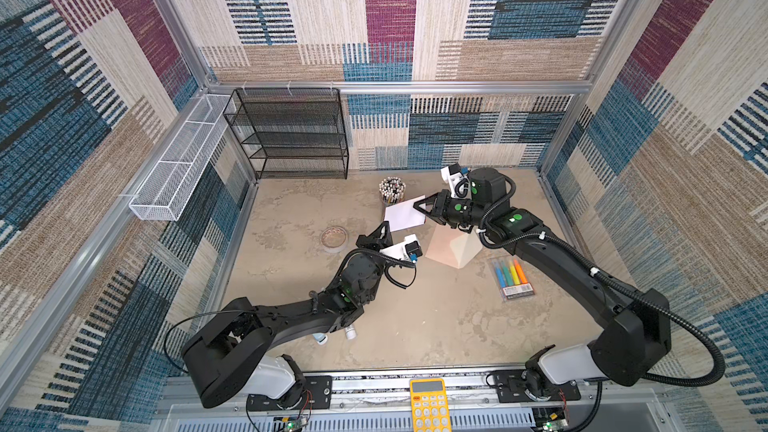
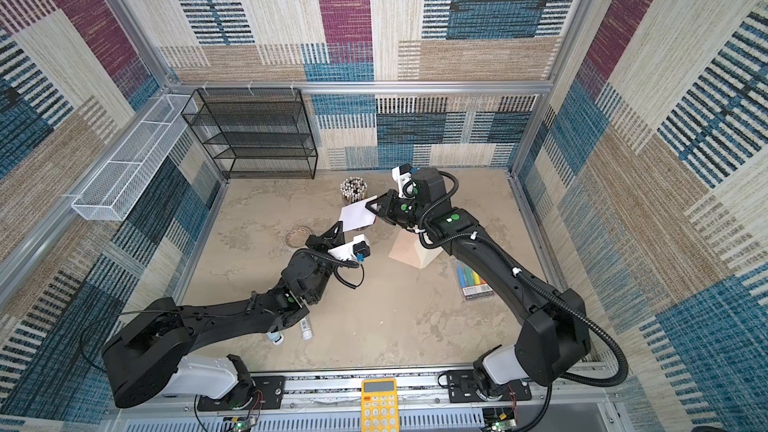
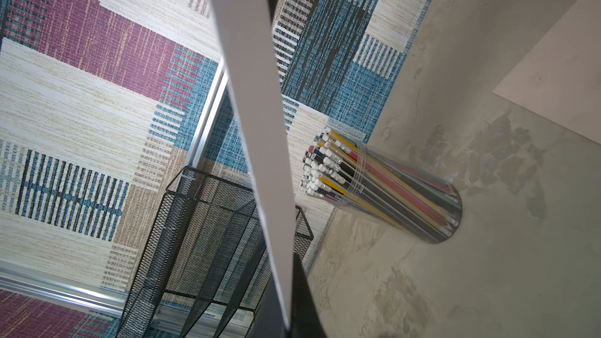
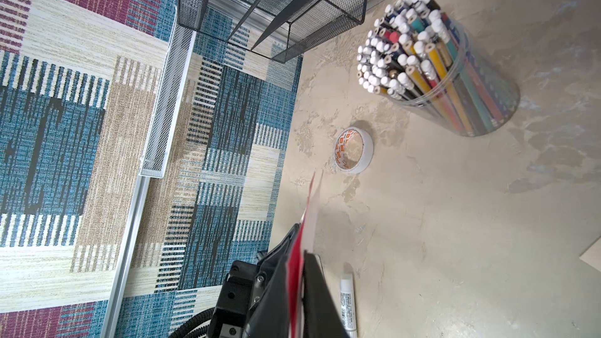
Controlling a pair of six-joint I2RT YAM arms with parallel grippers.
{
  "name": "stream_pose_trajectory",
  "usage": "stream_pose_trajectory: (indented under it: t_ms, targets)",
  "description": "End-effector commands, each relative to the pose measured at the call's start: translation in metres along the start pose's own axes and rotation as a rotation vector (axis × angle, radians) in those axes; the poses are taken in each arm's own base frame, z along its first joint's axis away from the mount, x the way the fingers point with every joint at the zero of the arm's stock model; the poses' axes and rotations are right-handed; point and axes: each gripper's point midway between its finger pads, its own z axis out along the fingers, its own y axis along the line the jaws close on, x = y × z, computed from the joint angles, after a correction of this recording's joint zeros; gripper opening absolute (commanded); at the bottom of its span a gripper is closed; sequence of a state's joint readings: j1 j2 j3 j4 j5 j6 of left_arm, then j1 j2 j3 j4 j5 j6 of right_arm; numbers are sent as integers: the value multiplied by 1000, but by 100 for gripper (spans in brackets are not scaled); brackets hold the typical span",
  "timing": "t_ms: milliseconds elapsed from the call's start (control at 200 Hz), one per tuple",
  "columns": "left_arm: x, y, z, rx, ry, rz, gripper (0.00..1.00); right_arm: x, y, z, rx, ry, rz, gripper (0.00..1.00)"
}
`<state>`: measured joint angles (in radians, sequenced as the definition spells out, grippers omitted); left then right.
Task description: Place the letter into the envelope and seal it
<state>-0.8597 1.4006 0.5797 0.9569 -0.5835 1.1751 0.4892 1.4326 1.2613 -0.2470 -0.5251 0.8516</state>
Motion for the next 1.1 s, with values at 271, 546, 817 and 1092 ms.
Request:
stream_pose_trajectory:
  t_ms: [271,546,817,1092]
  targets:
    - [-5,38,-13,-72,-26,-94,99,-5,14,-33,-141,-177,15,0]
    - [10,63,-56,20,-11,-300,99,-7,-10,-71,-202,-463,21,0]
    - [22,94,-86,18,15,-444,99,16,-42,-57,-205,-528,36,0]
    - [18,104,-90,25,1,-513,99,47,-74,-13,-158,-516,131,0]
